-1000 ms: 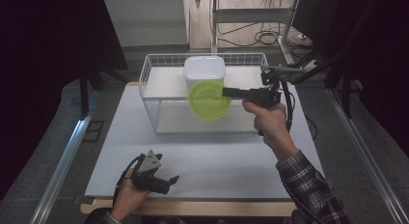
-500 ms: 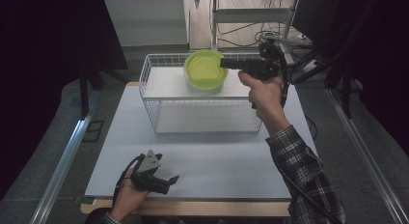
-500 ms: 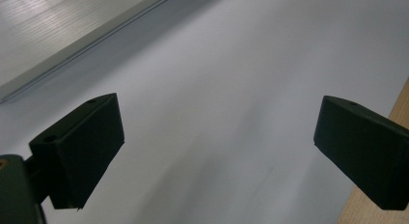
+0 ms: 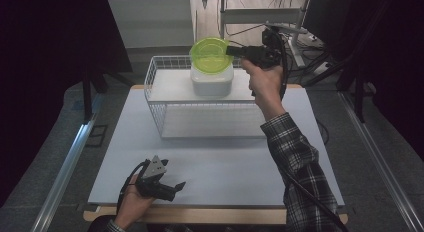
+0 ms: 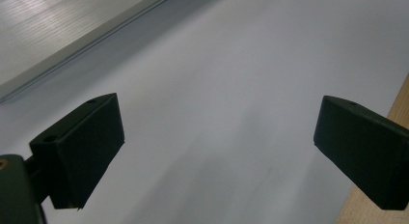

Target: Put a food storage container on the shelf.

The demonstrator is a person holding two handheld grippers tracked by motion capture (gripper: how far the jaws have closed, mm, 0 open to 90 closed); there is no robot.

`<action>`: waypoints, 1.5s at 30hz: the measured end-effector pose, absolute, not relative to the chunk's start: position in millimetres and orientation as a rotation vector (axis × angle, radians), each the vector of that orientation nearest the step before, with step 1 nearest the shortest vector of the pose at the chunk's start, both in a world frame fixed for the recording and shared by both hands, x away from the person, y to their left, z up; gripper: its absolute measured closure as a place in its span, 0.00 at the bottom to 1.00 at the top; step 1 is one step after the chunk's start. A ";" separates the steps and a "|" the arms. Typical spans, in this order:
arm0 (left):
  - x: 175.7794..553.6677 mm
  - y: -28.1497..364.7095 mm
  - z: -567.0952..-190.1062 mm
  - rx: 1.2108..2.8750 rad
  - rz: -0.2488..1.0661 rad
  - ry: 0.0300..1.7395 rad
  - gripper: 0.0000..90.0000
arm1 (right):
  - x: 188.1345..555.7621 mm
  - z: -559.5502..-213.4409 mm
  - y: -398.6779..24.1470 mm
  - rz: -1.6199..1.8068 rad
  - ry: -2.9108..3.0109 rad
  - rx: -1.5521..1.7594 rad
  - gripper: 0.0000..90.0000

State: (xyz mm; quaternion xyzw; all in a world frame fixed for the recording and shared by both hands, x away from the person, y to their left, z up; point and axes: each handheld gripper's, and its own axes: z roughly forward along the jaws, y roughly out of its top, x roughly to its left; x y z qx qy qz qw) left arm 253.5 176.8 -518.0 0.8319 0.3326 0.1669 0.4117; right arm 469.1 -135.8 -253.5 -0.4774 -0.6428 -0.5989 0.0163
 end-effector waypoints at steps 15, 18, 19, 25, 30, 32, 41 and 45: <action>253.6 176.1 -518.4 2.098 0.415 0.831 0.04 | 486.6 -265.1 -128.9 -1.831 -1.989 -1.567 0.80; 253.5 176.0 -518.6 2.099 0.415 0.830 0.04 | 488.3 -265.9 -127.8 -1.831 -2.000 -1.583 0.81; 253.4 175.9 -518.5 2.099 0.415 0.830 0.04 | 489.2 -266.2 -127.9 -1.830 -1.996 -1.583 0.80; 253.4 175.6 -518.7 2.102 0.416 0.829 0.04 | 491.6 -266.4 -126.7 -1.830 -1.997 -1.582 0.77; 253.5 175.6 -518.7 2.102 0.416 0.828 0.04 | 494.4 -267.9 -127.0 -1.812 -2.020 -1.592 0.67; 253.5 175.5 -518.9 2.101 0.416 0.828 0.04 | 495.1 -269.2 -127.4 -1.816 -2.025 -1.579 0.62; 253.3 175.1 -519.0 2.106 0.415 0.828 0.04 | 494.3 -267.9 -129.6 -1.841 -2.080 -1.522 0.38; 253.3 174.9 -519.2 2.105 0.417 0.828 0.04 | 490.9 -268.6 -132.8 -1.840 -2.125 -1.468 0.28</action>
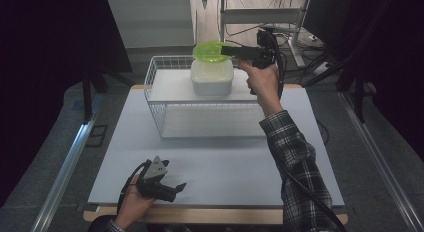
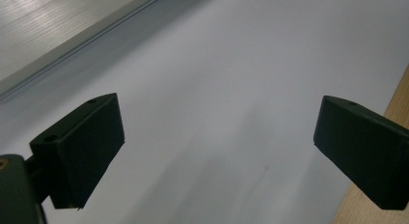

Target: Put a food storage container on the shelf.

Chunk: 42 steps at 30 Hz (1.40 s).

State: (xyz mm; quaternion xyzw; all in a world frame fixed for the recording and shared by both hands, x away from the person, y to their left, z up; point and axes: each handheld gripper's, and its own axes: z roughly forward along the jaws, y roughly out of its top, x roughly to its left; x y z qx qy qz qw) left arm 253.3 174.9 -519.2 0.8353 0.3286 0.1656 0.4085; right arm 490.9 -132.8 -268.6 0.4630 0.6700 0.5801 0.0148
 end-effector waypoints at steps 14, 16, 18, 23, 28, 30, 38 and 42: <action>253.7 173.8 -519.7 2.105 0.420 0.831 0.04 | 458.1 -281.5 -156.1 1.784 2.133 1.229 0.17; 253.7 174.0 -519.8 2.103 0.419 0.834 0.04 | 452.2 -283.7 -158.4 1.772 2.137 1.210 0.16; 254.1 174.5 -519.8 2.101 0.416 0.835 0.03 | 446.7 -286.0 -160.1 1.765 2.146 1.184 0.15; 254.2 175.5 -519.6 2.075 0.410 0.840 0.03 | 433.9 -293.2 -161.4 1.724 2.166 1.128 0.12; 255.1 177.6 -519.9 2.046 0.398 0.845 0.01 | 421.6 -303.6 -160.4 1.658 2.199 1.079 0.08; 255.1 178.0 -519.7 2.036 0.391 0.839 0.01 | 417.3 -308.3 -159.9 1.634 2.211 1.055 0.08; 254.8 178.3 -519.9 2.023 0.385 0.816 0.00 | 401.5 -323.9 -157.0 1.571 2.240 0.976 0.06; 254.5 177.5 -520.2 2.022 0.390 0.810 0.00 | 395.7 -331.6 -156.1 1.558 2.248 0.956 0.06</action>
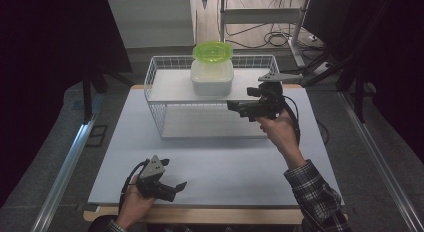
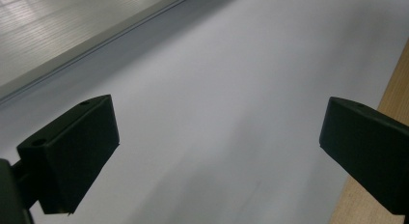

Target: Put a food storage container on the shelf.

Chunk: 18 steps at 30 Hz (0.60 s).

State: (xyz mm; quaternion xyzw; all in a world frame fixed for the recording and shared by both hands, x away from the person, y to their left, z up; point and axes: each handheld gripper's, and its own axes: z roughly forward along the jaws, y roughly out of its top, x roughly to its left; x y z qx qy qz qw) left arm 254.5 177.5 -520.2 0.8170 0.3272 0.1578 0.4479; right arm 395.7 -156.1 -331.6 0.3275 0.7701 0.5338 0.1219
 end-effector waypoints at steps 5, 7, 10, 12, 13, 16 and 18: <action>254.3 177.4 -520.2 2.024 0.393 0.805 0.00 | 389.3 -341.7 -155.0 1.535 2.250 0.936 0.06; 254.2 177.6 -520.1 2.023 0.395 0.803 0.00 | 386.8 -346.4 -154.7 1.528 2.253 0.934 0.05; 254.0 177.4 -520.2 2.018 0.394 0.803 0.00 | 383.3 -354.3 -154.4 1.508 2.258 0.924 0.04; 253.9 177.4 -520.0 2.022 0.397 0.800 0.00 | 380.5 -359.4 -154.2 1.496 2.252 0.920 0.03; 253.9 177.3 -520.0 2.022 0.396 0.800 0.00 | 379.4 -361.9 -154.4 1.491 2.251 0.917 0.03; 253.9 177.1 -520.3 2.026 0.397 0.799 0.00 | 375.5 -368.8 -155.3 1.468 2.243 0.910 0.02; 253.8 177.1 -520.3 2.027 0.397 0.798 0.00 | 373.1 -373.8 -157.1 1.450 2.244 0.912 0.01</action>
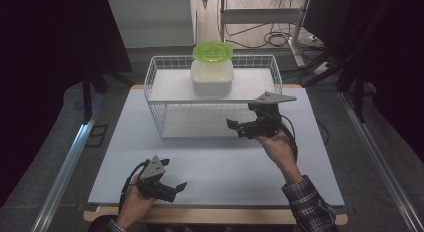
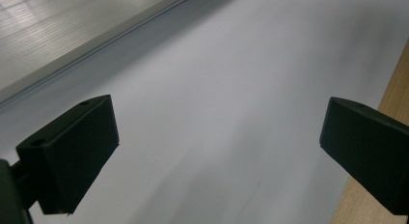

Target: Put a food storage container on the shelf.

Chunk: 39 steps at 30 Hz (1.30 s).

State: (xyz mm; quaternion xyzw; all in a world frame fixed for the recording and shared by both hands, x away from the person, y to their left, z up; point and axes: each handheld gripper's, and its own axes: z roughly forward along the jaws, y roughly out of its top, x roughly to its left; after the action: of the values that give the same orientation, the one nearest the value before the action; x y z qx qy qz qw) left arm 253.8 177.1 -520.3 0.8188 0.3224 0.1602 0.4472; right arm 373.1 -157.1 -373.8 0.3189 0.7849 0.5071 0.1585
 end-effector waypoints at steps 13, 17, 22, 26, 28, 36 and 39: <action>253.0 175.2 -520.8 2.036 0.394 0.787 0.00 | 357.3 -408.8 -171.1 1.387 2.272 0.907 0.01; 252.2 174.6 -520.3 2.033 0.386 0.770 0.00 | 351.1 -416.3 -174.6 1.396 2.247 0.888 0.01; 251.8 174.0 -520.2 2.038 0.387 0.767 0.00 | 344.8 -427.5 -174.3 1.362 2.262 0.893 0.01; 252.0 174.0 -520.6 2.043 0.390 0.769 0.00 | 338.6 -434.4 -176.2 1.347 2.275 0.889 0.01; 252.0 173.8 -520.6 2.044 0.392 0.767 0.00 | 335.9 -437.8 -178.4 1.358 2.286 0.881 0.02; 251.8 172.4 -521.3 2.051 0.390 0.765 0.00 | 325.2 -456.7 -191.6 1.330 2.329 0.918 0.02; 251.9 172.3 -521.4 2.053 0.389 0.766 0.00 | 321.4 -463.6 -196.9 1.326 2.349 0.926 0.01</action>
State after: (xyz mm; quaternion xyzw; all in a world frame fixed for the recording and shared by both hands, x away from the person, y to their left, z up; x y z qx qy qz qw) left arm 251.9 172.3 -521.4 0.8273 0.3086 0.1569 0.4423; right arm 321.4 -196.9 -463.6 0.3214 0.8150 0.4600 0.1446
